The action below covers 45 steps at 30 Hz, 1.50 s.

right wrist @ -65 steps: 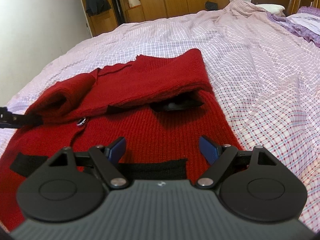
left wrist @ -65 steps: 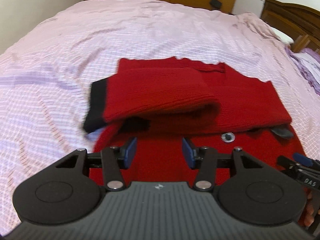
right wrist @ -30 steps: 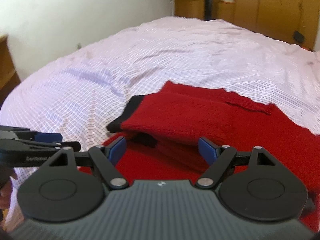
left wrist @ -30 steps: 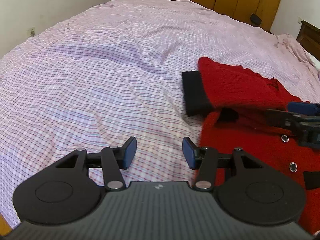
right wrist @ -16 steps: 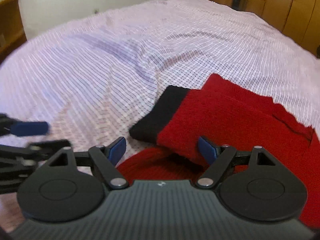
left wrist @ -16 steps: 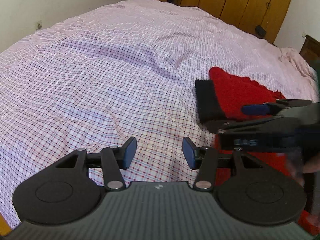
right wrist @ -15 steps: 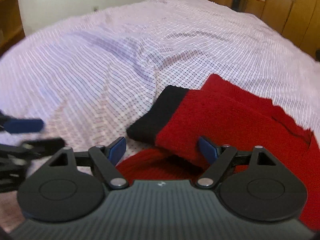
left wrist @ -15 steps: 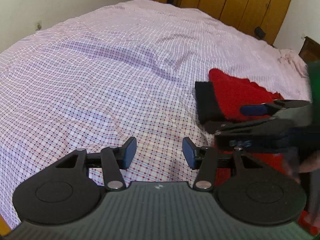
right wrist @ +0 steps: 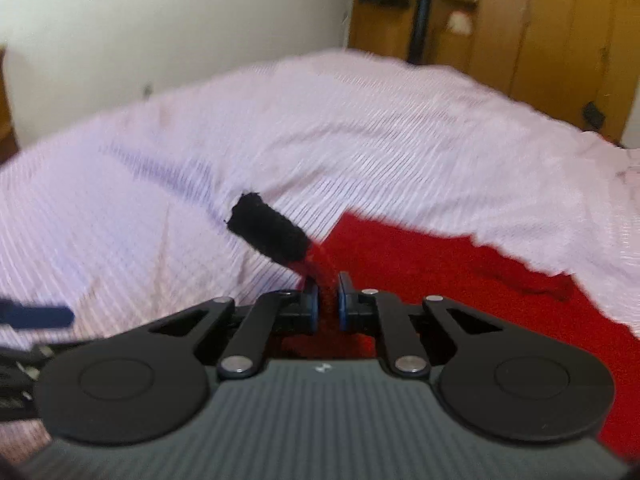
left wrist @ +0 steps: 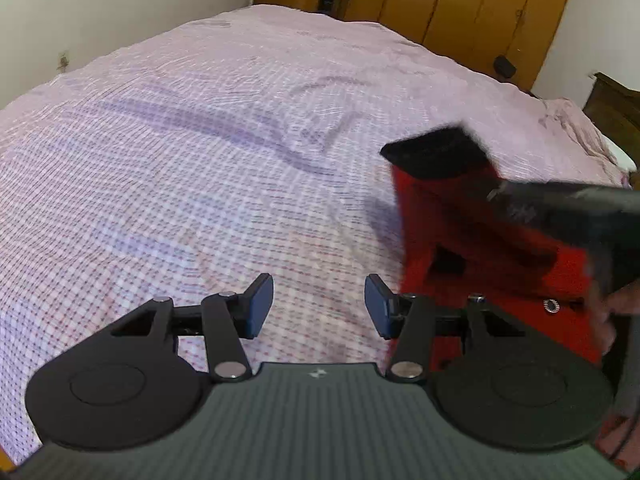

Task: Fold small clothes
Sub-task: 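Move the right tool to the black cuff and grasp it, then lay the black cuff flat on the body and open the right tool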

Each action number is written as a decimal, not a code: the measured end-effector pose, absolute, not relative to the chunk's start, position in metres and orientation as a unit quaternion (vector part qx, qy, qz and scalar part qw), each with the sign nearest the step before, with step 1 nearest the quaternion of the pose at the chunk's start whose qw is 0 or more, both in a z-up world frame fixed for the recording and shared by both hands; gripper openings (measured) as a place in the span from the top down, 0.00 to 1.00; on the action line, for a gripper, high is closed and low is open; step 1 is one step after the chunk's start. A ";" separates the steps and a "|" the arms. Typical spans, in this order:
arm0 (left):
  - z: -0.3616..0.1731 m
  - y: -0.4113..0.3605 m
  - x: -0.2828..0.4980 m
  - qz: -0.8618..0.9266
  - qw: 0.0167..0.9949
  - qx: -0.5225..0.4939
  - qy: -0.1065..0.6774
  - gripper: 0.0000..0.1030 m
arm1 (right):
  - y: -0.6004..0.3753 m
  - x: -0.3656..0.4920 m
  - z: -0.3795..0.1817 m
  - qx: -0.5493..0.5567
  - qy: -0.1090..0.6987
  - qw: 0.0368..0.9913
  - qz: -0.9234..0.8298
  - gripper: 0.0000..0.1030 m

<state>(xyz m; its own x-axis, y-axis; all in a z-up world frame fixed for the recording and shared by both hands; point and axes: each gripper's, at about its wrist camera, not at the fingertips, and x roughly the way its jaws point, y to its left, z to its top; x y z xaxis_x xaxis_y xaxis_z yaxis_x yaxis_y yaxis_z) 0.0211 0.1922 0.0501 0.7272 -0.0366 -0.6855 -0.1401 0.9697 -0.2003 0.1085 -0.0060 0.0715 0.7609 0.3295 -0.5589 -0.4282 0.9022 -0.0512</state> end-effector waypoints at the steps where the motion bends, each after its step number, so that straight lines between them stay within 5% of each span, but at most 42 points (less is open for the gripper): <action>1: 0.052 0.189 0.022 0.025 0.922 -0.119 0.369 0.45 | -0.014 0.106 0.078 -0.081 0.269 0.940 0.196 0.88; 18: 0.077 0.116 0.041 -0.044 0.925 -0.082 0.369 0.45 | -0.200 0.091 0.068 0.071 0.262 0.962 0.009 0.87; 30: 0.058 0.073 0.067 -0.048 0.915 -0.063 0.395 0.45 | -0.259 0.066 0.013 0.133 0.337 0.932 -0.004 0.57; 45: 0.056 0.071 0.099 -0.020 0.915 -0.079 0.394 0.45 | -0.253 0.037 -0.012 0.161 0.317 0.935 0.012 0.55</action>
<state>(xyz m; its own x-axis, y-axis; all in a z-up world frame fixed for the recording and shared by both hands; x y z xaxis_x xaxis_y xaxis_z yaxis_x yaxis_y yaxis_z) 0.0994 0.0715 0.0564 0.6886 -0.0979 -0.7185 -0.0264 0.9868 -0.1598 0.0367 -0.2534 -0.0121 0.7991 0.1240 -0.5883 0.0799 0.9480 0.3082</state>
